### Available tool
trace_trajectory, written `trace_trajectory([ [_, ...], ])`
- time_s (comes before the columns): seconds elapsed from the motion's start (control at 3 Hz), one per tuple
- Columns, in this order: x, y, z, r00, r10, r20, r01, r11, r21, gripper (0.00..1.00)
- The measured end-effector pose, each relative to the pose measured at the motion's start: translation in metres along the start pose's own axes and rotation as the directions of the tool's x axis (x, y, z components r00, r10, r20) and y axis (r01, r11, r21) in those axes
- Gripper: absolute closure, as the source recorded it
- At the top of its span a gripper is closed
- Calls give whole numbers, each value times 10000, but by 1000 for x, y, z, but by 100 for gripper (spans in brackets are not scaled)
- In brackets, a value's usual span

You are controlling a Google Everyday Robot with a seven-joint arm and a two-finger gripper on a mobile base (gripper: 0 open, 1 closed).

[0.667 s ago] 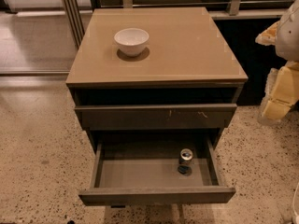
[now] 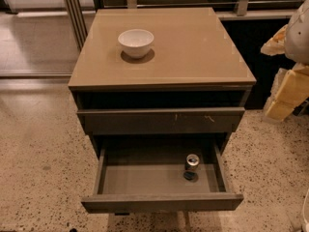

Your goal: Pick redbull can from middle drawer and place on counter

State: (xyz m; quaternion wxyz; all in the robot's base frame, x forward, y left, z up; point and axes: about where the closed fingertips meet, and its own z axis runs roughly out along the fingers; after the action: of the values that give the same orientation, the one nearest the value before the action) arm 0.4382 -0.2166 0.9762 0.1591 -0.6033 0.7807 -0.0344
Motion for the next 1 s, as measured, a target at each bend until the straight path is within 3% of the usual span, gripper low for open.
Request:
trace_trajectory([
  [0.33, 0, -3, 20, 9989, 297, 369, -300, 9995, 81, 42],
  [1.0, -8, -9, 143, 9793, 1084, 1707, -1051, 9941, -284, 89],
])
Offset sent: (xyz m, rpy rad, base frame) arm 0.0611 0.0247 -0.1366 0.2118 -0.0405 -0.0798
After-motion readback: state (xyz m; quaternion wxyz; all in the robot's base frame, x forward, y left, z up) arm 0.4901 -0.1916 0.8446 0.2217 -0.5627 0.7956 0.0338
